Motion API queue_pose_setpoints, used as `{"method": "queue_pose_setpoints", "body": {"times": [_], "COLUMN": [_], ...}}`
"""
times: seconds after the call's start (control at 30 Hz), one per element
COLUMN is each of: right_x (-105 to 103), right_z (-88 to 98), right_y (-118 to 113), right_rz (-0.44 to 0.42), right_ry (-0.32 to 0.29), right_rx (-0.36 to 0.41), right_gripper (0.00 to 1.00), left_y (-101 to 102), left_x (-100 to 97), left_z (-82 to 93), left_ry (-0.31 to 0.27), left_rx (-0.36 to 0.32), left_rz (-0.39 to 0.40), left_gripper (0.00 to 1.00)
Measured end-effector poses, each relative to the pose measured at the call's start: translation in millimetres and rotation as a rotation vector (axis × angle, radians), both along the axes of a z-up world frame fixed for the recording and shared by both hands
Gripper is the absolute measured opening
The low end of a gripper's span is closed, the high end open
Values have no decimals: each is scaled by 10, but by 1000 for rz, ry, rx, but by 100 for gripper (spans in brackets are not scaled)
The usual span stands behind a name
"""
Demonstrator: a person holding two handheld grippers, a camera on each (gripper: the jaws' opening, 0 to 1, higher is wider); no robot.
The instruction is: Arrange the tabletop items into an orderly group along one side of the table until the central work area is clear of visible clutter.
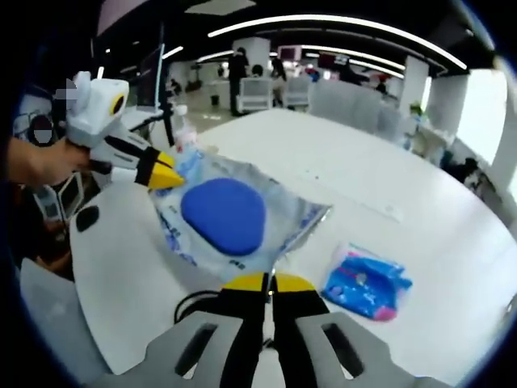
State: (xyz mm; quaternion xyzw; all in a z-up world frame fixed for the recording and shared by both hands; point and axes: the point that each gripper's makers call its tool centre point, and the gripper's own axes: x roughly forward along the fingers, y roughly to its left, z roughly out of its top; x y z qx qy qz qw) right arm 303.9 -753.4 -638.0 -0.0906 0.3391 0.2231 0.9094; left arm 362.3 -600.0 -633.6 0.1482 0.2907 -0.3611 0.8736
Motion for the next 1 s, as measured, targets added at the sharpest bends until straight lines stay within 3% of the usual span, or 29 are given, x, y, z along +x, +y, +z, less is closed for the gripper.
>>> {"method": "queue_pose_setpoints", "body": {"times": [1.0], "right_x": [366], "right_z": [-280], "right_y": [-19], "right_rz": [9], "right_ry": [29], "right_rx": [41], "right_gripper": [0], "left_y": [-22], "left_x": [346], "left_z": [-234], "left_ry": [-1], "left_rx": [19], "left_rz": [54], "left_gripper": [0]}}
